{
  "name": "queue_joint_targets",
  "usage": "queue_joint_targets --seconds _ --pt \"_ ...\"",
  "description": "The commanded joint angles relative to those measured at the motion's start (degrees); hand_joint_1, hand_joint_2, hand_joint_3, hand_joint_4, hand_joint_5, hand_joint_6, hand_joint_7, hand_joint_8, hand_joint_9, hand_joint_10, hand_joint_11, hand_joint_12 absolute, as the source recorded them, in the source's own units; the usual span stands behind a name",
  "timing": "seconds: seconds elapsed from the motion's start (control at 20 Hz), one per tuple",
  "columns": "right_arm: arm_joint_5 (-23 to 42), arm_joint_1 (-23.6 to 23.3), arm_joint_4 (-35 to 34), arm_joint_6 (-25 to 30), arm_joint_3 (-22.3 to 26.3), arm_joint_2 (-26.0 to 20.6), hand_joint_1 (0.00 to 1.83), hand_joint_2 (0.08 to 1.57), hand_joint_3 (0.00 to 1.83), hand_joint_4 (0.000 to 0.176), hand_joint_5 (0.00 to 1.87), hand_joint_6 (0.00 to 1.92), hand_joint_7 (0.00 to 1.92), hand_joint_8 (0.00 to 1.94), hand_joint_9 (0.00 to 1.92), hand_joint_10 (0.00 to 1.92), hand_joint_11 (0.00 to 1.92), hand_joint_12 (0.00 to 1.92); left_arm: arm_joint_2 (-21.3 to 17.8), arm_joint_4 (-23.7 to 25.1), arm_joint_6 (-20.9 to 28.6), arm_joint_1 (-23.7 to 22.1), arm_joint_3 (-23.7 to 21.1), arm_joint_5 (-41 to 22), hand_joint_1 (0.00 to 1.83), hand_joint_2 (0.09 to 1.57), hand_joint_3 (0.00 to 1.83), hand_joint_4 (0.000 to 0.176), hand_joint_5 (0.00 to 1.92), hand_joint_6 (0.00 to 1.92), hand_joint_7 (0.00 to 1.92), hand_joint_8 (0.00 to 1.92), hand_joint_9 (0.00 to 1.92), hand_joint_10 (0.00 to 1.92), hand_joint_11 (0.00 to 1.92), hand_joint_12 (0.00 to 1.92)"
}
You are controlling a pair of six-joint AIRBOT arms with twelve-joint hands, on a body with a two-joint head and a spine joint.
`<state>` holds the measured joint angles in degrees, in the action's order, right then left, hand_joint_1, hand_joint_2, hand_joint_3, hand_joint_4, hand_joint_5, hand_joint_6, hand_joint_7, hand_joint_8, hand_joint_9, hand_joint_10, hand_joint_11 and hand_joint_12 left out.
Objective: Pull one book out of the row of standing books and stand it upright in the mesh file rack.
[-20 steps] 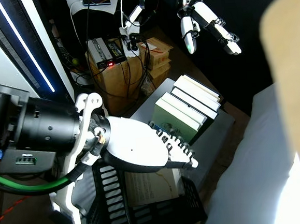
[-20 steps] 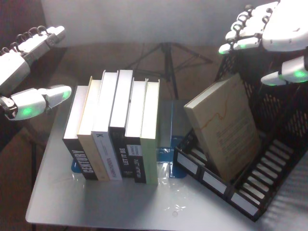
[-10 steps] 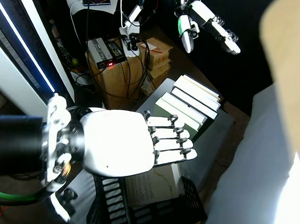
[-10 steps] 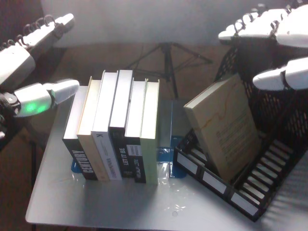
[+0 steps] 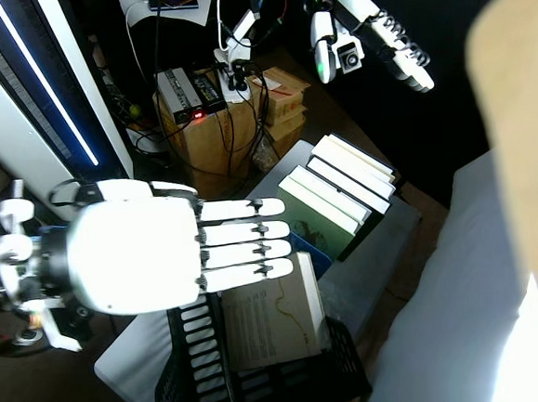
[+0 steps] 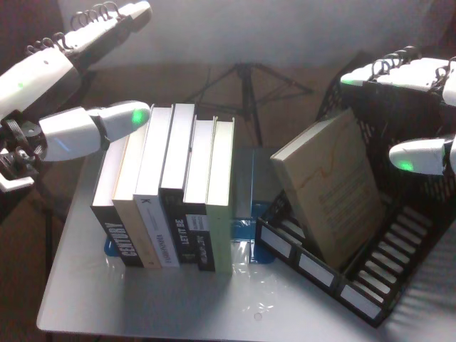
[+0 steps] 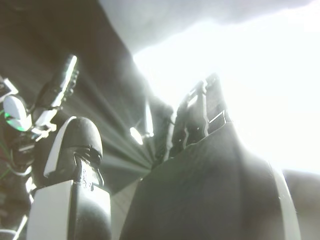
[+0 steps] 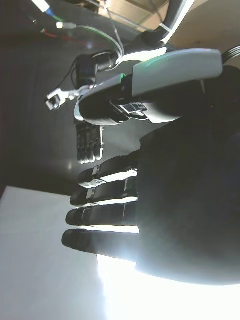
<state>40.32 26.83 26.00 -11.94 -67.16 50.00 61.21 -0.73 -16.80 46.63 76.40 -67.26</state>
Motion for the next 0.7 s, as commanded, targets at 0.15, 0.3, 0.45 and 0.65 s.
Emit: queue_joint_targets --seconds 0.15,0.3,0.45,0.65 --pt "9.1 2.0 -4.6 -0.1 0.7 -0.6 0.33 1.38 0.00 0.000 0.00 0.00 0.00 0.00 0.00 0.00 0.00 0.00 -0.7 -0.4 0.6 -0.6 -0.7 -7.1 0.32 1.32 0.00 0.028 0.00 0.00 0.00 0.00 0.00 0.00 0.00 0.00" --pt "9.2 2.4 -4.7 -0.1 1.2 -0.6 0.33 1.37 0.00 0.000 0.00 0.00 0.00 0.00 0.00 0.00 0.00 0.00 -1.1 0.2 0.9 -0.6 -1.1 -7.0 0.31 1.31 0.00 0.047 0.01 0.00 0.00 0.00 0.00 0.00 0.00 0.00" --pt "9.2 2.5 -4.9 -0.1 2.1 -0.7 0.34 1.34 0.00 0.000 0.00 0.00 0.00 0.00 0.00 0.00 0.00 0.00 -2.4 0.6 0.6 0.0 -2.3 -7.6 0.30 1.32 0.00 0.053 0.01 0.00 0.00 0.00 0.00 0.00 0.00 0.00" --pt "10.2 4.3 -5.8 -0.1 1.9 0.2 0.33 1.36 0.00 0.004 0.00 0.00 0.00 0.00 0.00 0.00 0.00 0.00 -3.1 0.7 0.5 1.0 -3.2 -7.9 0.28 1.31 0.00 0.037 0.00 0.00 0.00 0.00 0.00 0.00 0.00 0.00"
